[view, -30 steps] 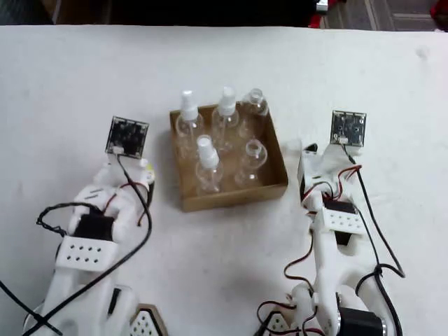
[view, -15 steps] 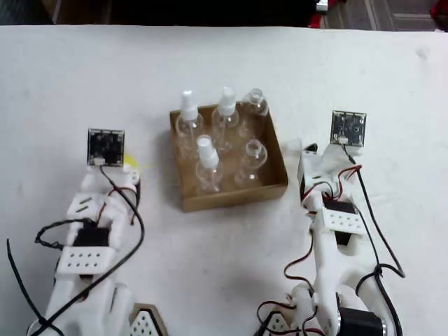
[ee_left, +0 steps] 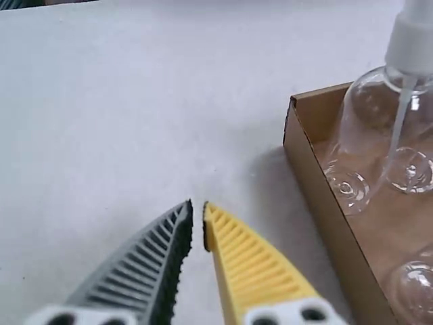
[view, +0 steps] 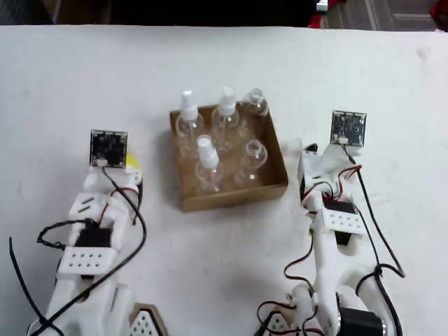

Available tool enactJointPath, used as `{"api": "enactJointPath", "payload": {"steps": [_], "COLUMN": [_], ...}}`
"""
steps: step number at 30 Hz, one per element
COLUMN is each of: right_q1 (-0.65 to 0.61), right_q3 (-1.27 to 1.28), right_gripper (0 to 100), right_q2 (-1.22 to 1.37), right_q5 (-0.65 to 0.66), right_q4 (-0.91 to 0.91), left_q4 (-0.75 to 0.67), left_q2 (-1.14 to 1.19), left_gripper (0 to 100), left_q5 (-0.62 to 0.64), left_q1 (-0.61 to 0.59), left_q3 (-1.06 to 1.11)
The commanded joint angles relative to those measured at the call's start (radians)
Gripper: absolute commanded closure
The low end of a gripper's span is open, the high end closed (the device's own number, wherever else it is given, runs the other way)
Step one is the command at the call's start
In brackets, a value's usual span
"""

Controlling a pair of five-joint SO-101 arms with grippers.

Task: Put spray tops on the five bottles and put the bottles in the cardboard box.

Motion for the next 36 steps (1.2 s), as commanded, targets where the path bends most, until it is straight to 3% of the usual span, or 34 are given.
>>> {"api": "enactJointPath", "payload": {"steps": [1,5,10,12,17,22,27,32,36], "right_q1": [-0.008,0.018,0.096,0.104,0.035,-0.105,-0.081,-0.018,-0.024], "right_q3": [-0.012,-0.014,-0.014,-0.008,0.023,0.080,0.089,0.089,0.089], "right_gripper": [84.9,84.9,84.9,84.9,84.9,86.5,88.2,76.0,71.1], "right_q2": [-0.005,-0.012,-0.035,-0.051,-0.064,-0.068,-0.125,-0.147,-0.139], "right_q5": [0.011,-0.026,-0.305,-0.334,-0.190,0.236,0.186,0.061,0.091], "right_q4": [-0.012,-0.019,-0.018,-0.013,-0.013,-0.019,-0.015,-0.013,-0.013], "left_q4": [-0.029,-0.023,-0.023,-0.023,-0.023,-0.028,-0.026,-0.026,-0.028], "left_q2": [-0.001,-0.007,-0.008,-0.008,-0.008,-0.008,-0.007,-0.002,-0.001], "left_gripper": [97,97,96,96,96,96,97,97,97], "left_q5": [0.005,0.011,0.011,0.011,0.005,0.005,0.003,0.002,0.002], "left_q1": [0.012,0.012,0.013,0.013,0.013,0.015,0.050,0.059,0.059], "left_q3": [-0.009,-0.009,-0.011,-0.014,-0.012,-0.009,-0.008,-0.008,-0.008]}}
